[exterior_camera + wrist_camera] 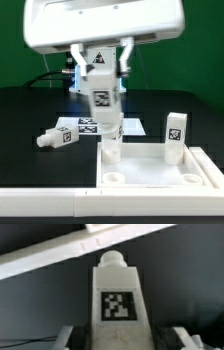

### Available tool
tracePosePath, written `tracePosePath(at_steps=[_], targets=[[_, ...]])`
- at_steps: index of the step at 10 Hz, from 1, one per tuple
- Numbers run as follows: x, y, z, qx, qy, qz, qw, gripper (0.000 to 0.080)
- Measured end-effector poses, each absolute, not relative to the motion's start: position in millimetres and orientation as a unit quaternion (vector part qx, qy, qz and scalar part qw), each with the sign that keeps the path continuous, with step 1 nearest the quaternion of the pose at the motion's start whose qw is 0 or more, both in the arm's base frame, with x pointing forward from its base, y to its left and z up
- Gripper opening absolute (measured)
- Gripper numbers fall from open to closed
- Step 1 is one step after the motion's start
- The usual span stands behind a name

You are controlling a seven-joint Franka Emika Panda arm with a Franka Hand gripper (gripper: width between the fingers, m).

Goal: Assemble square table

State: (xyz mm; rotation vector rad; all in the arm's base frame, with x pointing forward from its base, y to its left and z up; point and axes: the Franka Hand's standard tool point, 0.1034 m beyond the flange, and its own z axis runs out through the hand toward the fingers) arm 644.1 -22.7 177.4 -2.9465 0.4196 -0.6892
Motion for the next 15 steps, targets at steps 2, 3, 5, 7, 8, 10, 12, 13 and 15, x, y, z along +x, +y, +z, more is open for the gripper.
tracePosePath(at_steps=[2, 3, 5, 7, 8, 10, 12, 13, 15], targets=[[644.1, -22.3, 177.3, -0.964, 0.137, -0.225, 0.044, 0.0285], [644.1, -21.9, 177.1, -0.964, 0.137, -0.225, 0.044, 0.0285], [647.6, 15.9, 170.8, -0.958, 0.142, -0.246, 0.045, 0.0285], [641.5, 58.0, 154.1, -0.966, 0.098, -0.237, 0.037, 0.0285], [642.0, 54.7, 154.9, -0.965, 0.099, -0.239, 0.035, 0.0285], [641.9, 53.0, 154.3, -0.965, 0.1, -0.238, 0.034, 0.0285], [641.2, 54.6, 152.6, -0.966, 0.099, -0.237, 0.034, 0.0285], [640.3, 66.2, 146.7, -0.965, 0.082, -0.246, 0.031, 0.0285], [635.8, 81.9, 131.8, -0.967, 0.068, -0.244, 0.029, 0.0285]])
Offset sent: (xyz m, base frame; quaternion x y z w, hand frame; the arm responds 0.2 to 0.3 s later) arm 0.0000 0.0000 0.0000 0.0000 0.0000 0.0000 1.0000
